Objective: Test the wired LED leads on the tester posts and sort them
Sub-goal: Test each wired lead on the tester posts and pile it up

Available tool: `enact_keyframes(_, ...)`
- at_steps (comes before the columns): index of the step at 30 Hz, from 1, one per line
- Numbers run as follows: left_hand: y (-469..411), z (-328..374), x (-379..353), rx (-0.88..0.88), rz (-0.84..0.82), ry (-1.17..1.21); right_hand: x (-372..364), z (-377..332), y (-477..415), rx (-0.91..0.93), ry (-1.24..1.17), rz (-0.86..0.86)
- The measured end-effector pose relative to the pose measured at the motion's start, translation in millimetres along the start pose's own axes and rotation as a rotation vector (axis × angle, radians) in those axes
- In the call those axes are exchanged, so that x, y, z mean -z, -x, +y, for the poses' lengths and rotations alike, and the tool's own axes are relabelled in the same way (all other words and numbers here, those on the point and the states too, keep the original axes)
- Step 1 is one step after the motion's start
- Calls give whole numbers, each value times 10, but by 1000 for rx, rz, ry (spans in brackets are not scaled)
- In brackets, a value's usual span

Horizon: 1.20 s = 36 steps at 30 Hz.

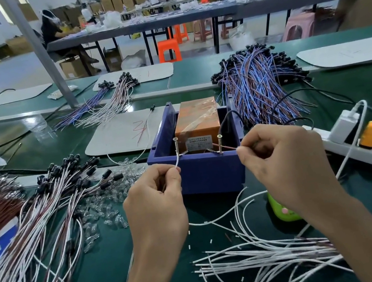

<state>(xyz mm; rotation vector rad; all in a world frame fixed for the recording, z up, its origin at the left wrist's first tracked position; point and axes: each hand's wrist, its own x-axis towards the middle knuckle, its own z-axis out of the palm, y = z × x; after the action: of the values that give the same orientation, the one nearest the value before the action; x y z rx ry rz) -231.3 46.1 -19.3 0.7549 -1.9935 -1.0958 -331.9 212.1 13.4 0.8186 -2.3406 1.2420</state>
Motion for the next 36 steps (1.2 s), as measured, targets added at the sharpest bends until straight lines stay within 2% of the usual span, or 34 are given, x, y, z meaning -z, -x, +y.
enact_keyframes(8,-6,-13,4,15,-1,13,-73,26,-35,56,19,10)
enact_keyframes(25,-17,-47,4,-4,5,13,-49,-47,-18,42,90,14)
enact_keyframes(29,39,-14,28,-4,45,156,162,-168,-63,-15,68,-135)
enact_keyframes(31,93,35,72,-24,38,291,359,-205,-85,-19,197,-254)
enact_keyframes(33,153,81,124,-97,-22,336,607,-209,-78,-39,366,-350)
enact_keyframes(36,234,101,149,-139,-169,246,993,-156,3,-115,535,-426)
